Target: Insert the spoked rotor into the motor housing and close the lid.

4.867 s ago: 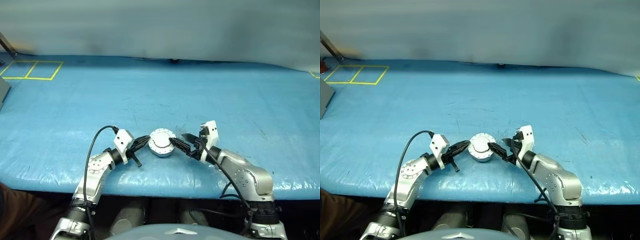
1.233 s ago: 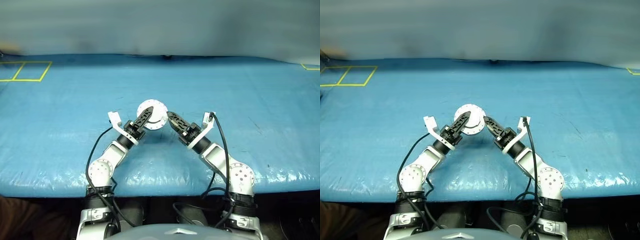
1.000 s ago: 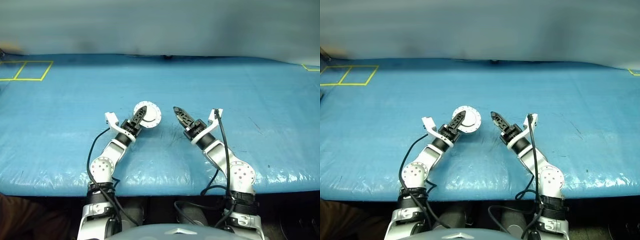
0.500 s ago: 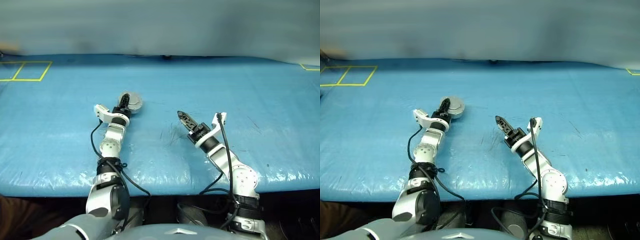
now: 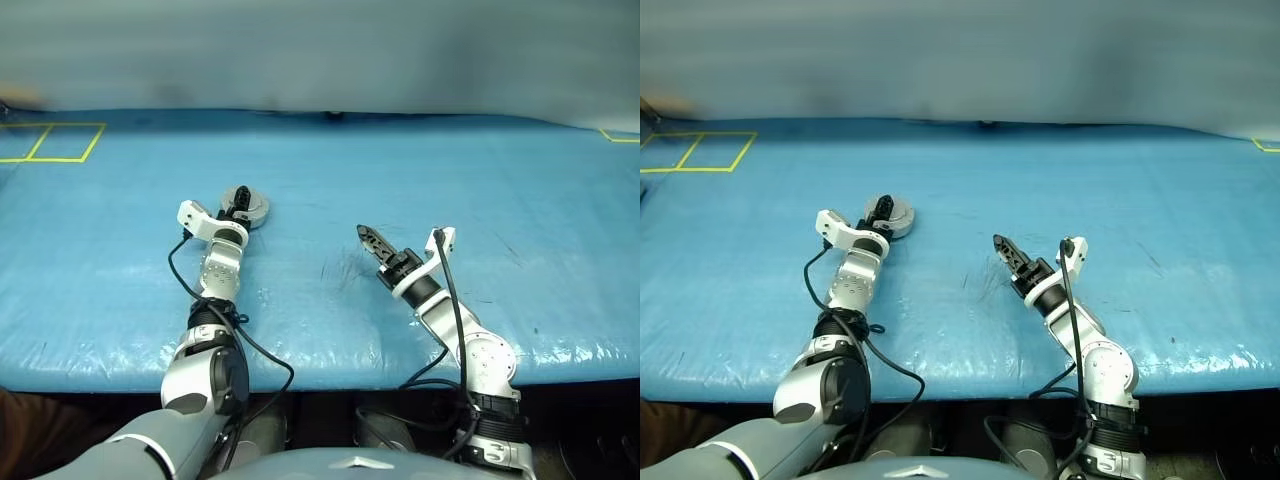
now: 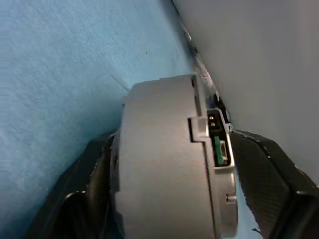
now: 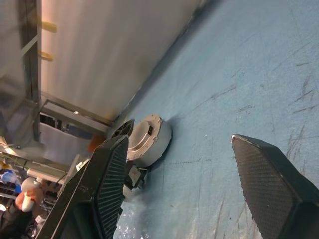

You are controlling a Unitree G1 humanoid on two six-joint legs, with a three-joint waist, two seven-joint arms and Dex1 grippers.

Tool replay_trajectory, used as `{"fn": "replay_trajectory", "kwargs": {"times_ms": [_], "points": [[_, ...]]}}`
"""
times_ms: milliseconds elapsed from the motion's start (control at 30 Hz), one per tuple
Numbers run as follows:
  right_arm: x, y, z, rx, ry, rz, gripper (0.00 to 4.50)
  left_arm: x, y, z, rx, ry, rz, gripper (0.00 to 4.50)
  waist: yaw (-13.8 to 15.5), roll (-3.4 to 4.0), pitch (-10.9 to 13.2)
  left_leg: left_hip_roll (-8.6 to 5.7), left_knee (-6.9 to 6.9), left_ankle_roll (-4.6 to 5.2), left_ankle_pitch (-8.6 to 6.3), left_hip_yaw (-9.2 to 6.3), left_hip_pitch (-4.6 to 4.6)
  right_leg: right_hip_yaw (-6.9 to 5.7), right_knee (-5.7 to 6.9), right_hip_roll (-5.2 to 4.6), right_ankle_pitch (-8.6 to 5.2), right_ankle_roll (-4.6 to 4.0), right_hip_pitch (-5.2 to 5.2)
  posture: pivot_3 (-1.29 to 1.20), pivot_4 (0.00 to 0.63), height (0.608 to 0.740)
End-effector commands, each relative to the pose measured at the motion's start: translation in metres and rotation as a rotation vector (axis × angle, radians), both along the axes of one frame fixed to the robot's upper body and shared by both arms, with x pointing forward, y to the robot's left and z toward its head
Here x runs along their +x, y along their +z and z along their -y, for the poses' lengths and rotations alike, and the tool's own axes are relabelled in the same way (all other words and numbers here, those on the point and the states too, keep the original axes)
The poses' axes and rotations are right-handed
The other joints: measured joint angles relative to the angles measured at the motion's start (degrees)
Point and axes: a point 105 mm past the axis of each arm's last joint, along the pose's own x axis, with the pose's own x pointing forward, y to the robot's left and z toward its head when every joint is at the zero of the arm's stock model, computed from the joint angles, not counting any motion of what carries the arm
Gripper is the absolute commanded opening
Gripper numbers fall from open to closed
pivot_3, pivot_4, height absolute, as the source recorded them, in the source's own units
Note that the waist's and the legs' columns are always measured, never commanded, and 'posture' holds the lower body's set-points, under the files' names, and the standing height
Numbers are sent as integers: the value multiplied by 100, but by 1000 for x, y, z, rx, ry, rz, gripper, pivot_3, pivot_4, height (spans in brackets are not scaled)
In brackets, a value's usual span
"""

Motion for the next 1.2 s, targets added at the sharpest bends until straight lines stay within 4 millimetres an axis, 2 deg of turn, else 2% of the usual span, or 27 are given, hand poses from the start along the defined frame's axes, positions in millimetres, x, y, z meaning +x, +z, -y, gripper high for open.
{"fn": "replay_trajectory", "kwargs": {"times_ms": [33, 167, 233, 267, 367, 467, 533, 600, 700, 767, 933, 967, 1067, 1200], "points": [[3, 12, 0, 5, 6, 42, 3459, -7, 10, -30, 129, 134, 19, 4476, -18, 0, 0, 1, 0, -2, -1, 0, 5, 0, 0, 2, 0, 0, 2, 0, 150, 740], [5, 11, -1, -28, 11, 38, 3459, -17, 18, -47, 261, 227, 33, 4476, 4, 0, 0, 2, -2, -10, -2, -3, 11, -4, 0, 4, 1, -1, 6, 0, 150, 740], [6, 10, 1, -103, -3, 61, 3459, -21, 27, -50, 347, 255, 66, 4476, 20, -1, 0, 1, 0, -10, -2, -3, 11, -6, -4, 4, 2, 2, 3, 0, 150, 740], [7, 9, 4, -195, -24, 92, 3459, -23, 37, -48, 410, 254, 113, 4476, 29, -1, 0, -1, 0, -10, -2, -3, 11, -6, -6, 3, 4, 4, 3, 0, 150, 740], [10, 9, 17, -457, -101, 207, 3459, -29, 71, -27, 591, 177, 314, 4476, 57, -2, -1, -8, 1, -8, -2, -1, 10, -9, -16, -2, 9, 13, -4, 0, 150, 740], [14, 8, 37, -676, -161, 286, 3459, -40, 93, 20, 700, -76, 531, 4476, 70, -2, -1, -12, 4, -7, 1, 4, 11, -8, -20, -6, 14, 22, 1, 0, 150, 740], [15, 6, 46, -780, -159, 318, 3459, -50, 87, 49, 790, -276, 590, 4476, 70, -1, -1, -13, 4, -3, 2, 11, 15, -6, -23, -8, 16, 24, 5, 0, 150, 740], [14, 5, 51, -789, -133, 319, 3459, -59, 79, 66, 833, -421, 612, 4476, 52, -1, -1, -12, 1, 0, 0, 14, 34, -2, -25, -6, 16, 24, 18, 0, 150, 740], [12, 7, 56, -762, -102, 334, 3459, -71, 64, 83, 862, -598, 609, 4476, -8, 0, -1, 1, -14, 0, -1, 15, 54, 4, -20, 0, 7, 11, 30, 0, 150, 740], [11, 4, 58, -813, -78, 347, 3459, -80, 49, 93, 904, -732, 587, 4476, -16, 0, 0, 6, -18, -6, 3, 12, 54, 2, -10, 3, 2, 4, 31, 0, 150, 740], [5, -6, 51, -886, 31, 390, 3459, -98, 22, 100, 969, -919, 527, 4476, -3, 1, 0, 5, -21, -10, 5, 9, 60, -1, -12, 3, 0, 1, 27, 0, 150, 740], [4, -8, 50, -897, 50, 389, 3807, -101, 19, 101, 981, -939, 522, 4500, 3, 1, 0, 5, -21, -9, 5, 8, 61, 0, -14, 2, 0, 2, 29, 0, 150, 740], [3, -16, 47, -928, 92, 383, 4481, -106, 13, 100, 990, -962, 509, 4500, 33, 1, 0, 3, -21, -8, 4, 8, 60, 0, -16, -1, 1, 2, 28, 0, 150, 740], [3, -17, 45, -918, 97, 383, 4481, -109, 12, 100, 983, -966, 506, 4500, 50, 1, 1, 3, -22, -9, 4, 6, 58, -1, -16, -4, 0, 2, 27, 0, 150, 740]]}}
